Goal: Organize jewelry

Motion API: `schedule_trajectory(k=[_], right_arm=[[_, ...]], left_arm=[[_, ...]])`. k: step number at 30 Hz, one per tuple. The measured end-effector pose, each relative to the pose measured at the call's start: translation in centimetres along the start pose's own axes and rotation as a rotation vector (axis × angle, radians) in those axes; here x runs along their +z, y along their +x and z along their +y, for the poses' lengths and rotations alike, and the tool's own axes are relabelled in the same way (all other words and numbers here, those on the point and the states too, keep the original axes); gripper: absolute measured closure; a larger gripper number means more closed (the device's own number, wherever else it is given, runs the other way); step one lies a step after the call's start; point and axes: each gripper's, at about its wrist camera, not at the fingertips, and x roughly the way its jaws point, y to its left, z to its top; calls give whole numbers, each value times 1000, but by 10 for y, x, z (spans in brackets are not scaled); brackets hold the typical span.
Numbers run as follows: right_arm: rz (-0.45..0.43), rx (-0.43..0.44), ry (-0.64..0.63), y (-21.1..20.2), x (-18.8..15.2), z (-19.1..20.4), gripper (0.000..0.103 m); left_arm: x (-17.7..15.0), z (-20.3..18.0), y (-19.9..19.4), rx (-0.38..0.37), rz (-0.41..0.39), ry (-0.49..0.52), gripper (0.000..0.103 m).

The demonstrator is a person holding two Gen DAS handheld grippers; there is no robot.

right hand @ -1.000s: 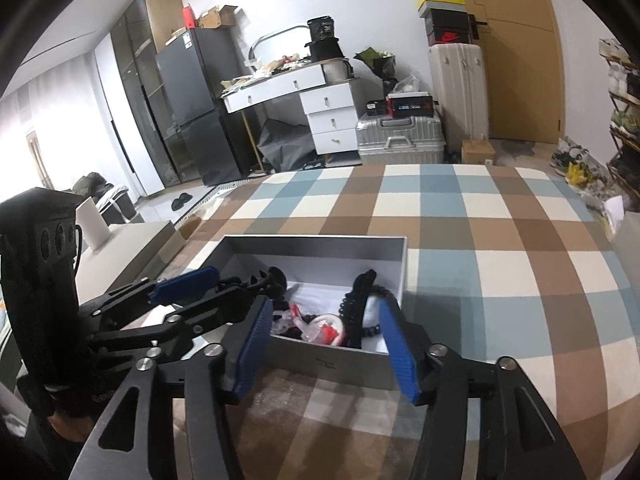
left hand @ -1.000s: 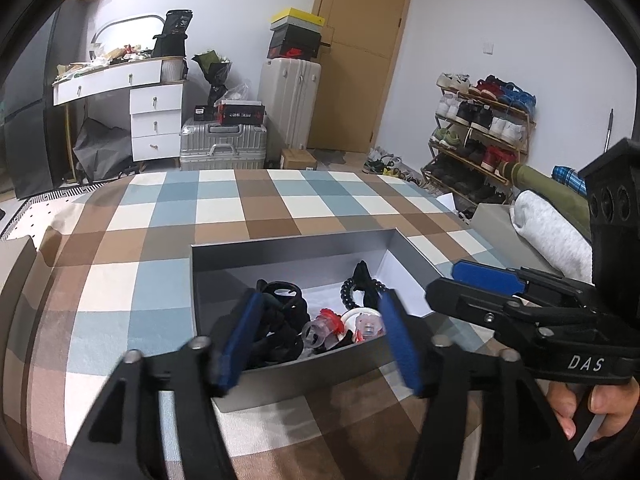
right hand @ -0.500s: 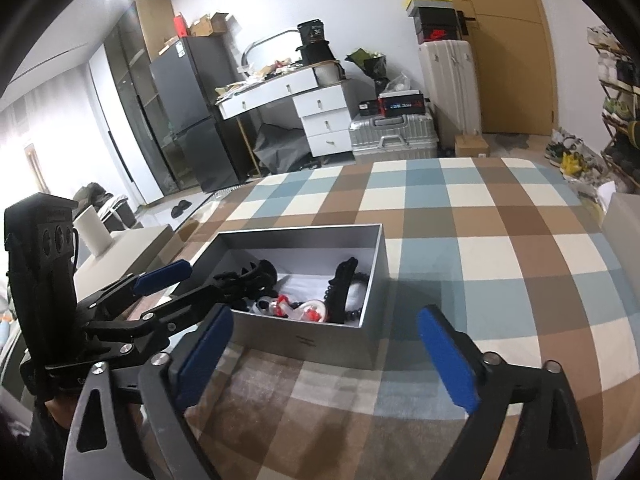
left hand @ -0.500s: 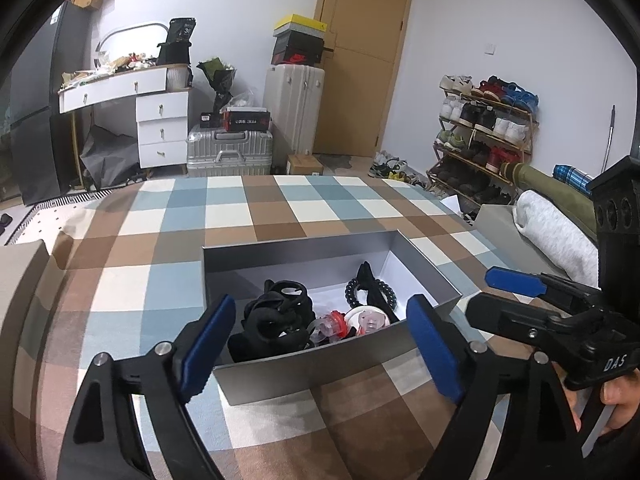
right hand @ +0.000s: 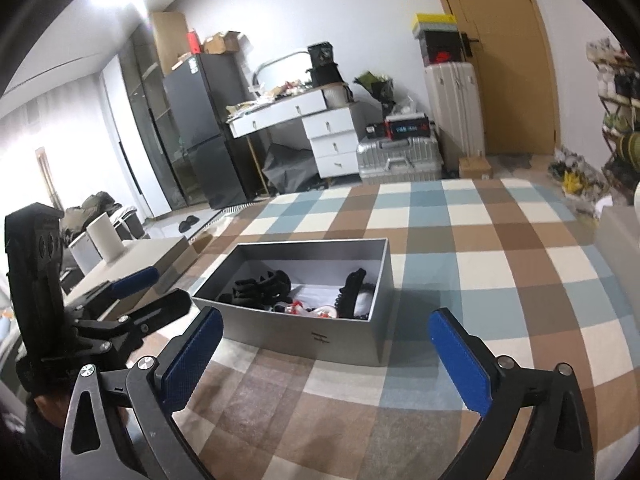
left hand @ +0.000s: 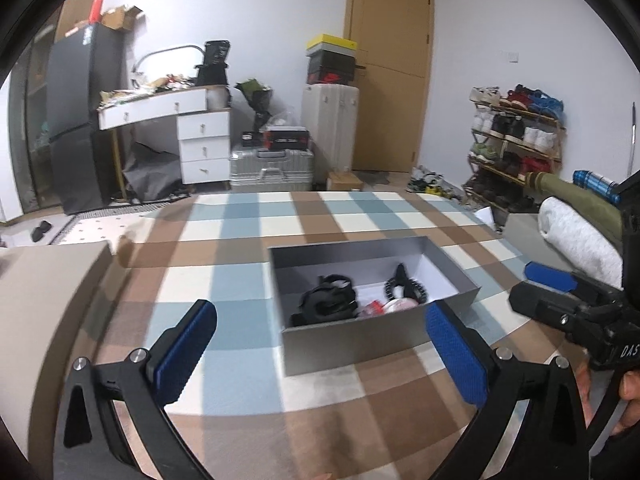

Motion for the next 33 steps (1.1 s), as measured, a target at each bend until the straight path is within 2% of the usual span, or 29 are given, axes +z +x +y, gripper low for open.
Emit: schedule_trajectory(k=[8, 12, 17, 33], right_arm=[[-63, 20, -49, -6, -8, 8, 0], [-90, 3, -87, -11, -12, 13, 0], [-116, 28, -70, -14, -17, 10, 0], [-134, -8, -105, -14, -24, 15, 0]], left_arm=[[-14, 7, -1, 33, -9, -22, 1], [-14, 7, 1, 34, -22, -17, 1], [-18, 9, -1, 31, -26, -20, 1], [-21, 3, -7, 18, -41, 9, 1]])
